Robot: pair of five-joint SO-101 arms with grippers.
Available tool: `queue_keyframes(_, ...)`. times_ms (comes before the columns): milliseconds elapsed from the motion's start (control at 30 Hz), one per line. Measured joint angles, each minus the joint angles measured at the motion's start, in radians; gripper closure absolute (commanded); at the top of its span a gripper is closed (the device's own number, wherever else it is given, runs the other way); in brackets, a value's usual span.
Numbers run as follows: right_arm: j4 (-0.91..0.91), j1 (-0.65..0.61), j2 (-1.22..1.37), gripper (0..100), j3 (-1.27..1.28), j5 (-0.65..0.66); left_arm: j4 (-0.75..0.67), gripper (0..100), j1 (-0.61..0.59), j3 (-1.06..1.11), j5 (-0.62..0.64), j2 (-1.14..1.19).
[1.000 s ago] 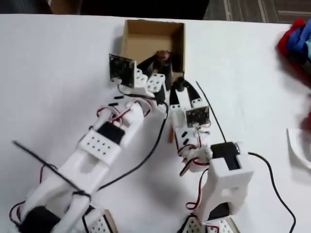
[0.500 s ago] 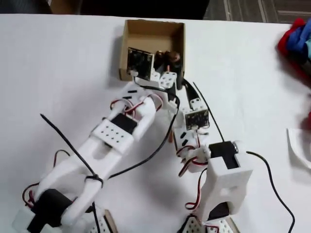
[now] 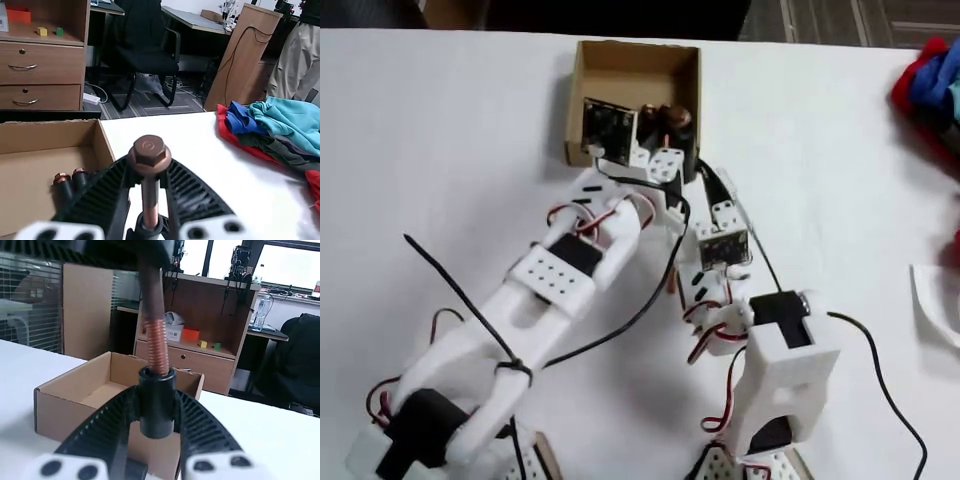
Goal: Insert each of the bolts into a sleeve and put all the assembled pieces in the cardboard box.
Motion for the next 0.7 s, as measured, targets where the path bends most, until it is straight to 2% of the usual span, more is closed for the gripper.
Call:
queue_keyframes(167,0.000,0.000,0.000,97.8,0.000,0.006,0.000,97,0.014,0.000,-0.060,0.000)
queue_keyframes(700,-0.006,-0.009,0.000,97.8,0.000,0.012,-0.003,97,0.023,0.012,-0.068,0.115)
